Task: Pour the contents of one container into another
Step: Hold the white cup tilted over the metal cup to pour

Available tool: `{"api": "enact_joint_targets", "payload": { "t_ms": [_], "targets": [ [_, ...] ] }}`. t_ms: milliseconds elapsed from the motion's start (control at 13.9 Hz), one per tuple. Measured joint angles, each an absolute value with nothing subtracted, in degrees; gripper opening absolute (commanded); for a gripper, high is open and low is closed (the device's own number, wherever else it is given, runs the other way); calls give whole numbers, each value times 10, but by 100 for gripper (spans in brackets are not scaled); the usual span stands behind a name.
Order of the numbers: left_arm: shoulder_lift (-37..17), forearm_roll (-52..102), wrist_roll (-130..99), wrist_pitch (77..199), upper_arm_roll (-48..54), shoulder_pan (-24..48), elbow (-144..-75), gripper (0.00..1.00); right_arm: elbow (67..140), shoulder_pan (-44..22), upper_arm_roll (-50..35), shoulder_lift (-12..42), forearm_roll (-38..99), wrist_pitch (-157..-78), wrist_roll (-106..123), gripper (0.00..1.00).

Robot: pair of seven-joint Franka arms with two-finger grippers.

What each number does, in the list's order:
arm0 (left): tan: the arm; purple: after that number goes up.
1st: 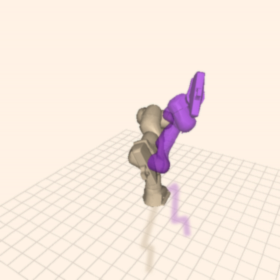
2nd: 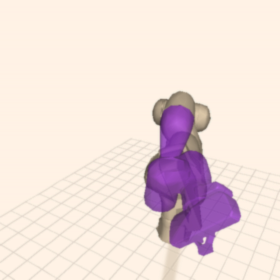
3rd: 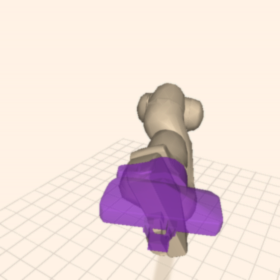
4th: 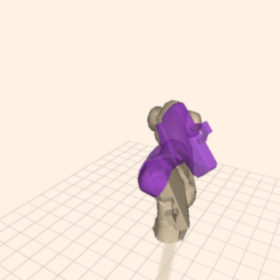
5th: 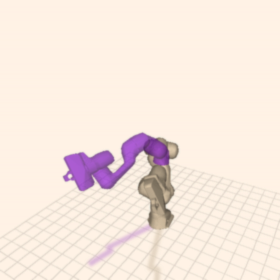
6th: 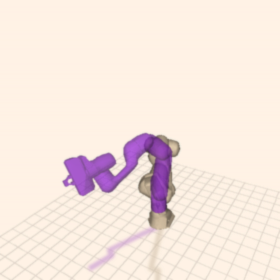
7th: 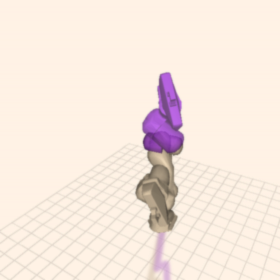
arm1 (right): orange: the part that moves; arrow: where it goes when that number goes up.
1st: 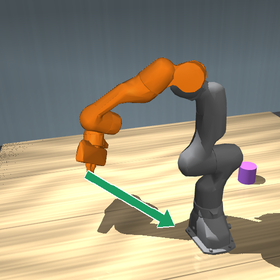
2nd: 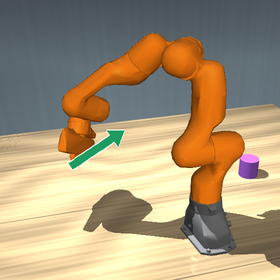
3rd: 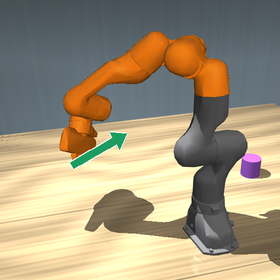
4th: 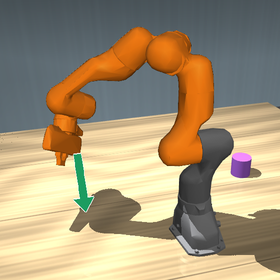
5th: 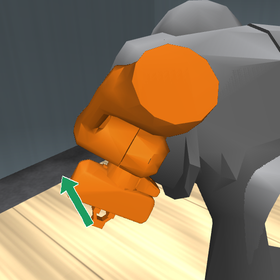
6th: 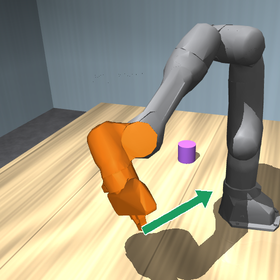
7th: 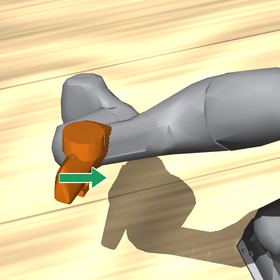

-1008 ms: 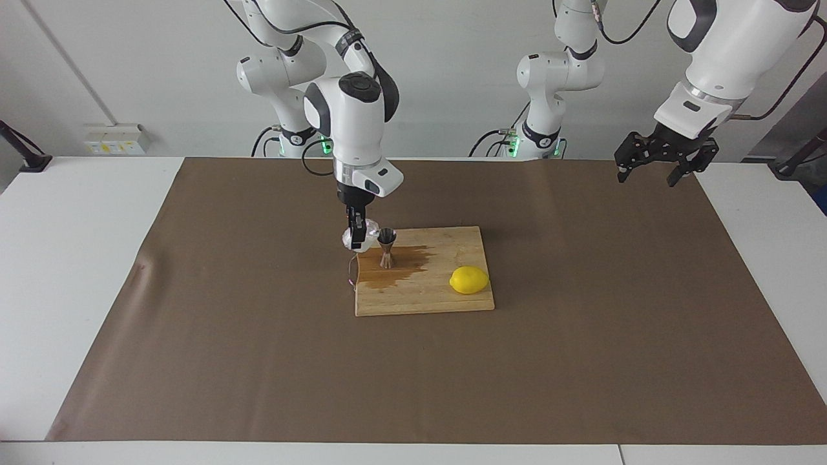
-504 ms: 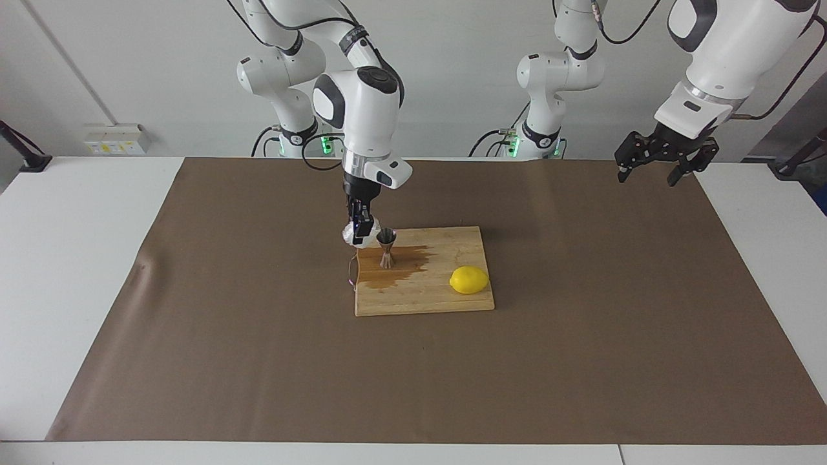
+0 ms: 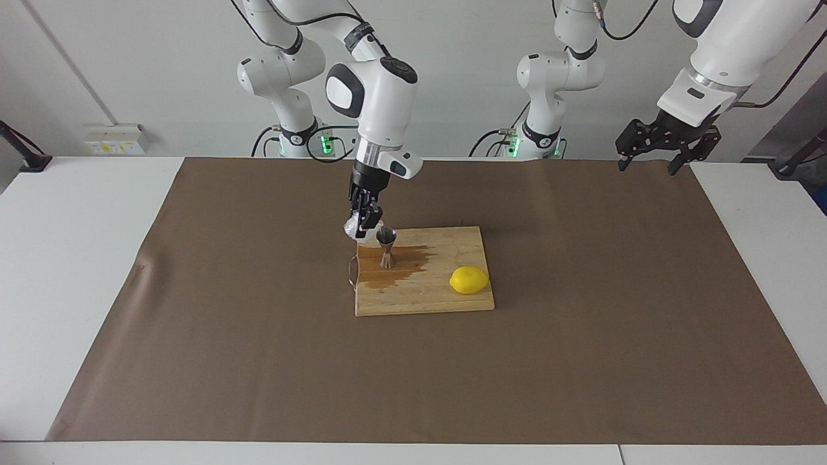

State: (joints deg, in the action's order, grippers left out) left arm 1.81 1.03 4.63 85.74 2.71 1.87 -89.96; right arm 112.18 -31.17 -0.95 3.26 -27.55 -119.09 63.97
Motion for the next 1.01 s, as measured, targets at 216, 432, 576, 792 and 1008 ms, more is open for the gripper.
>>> {"api": "enact_joint_targets", "payload": {
  "t_ms": [216,432,576,792,1008],
  "targets": [
    [23,10,46,857,26,18,-909,100,1122,-312,-10,32,-294,-1191,640,0],
    [27,10,45,857,19,17,-912,100,1122,-319,-10,32,-308,-1187,640,0],
    [27,10,45,857,19,17,-912,100,1122,-321,-10,32,-314,-1185,640,0],
    [27,10,45,857,20,18,-912,100,1123,-321,-10,32,-320,-1184,638,0],
    [27,10,45,857,20,18,-913,100,1124,-323,-12,32,-323,-1184,624,0]
  ]
}}
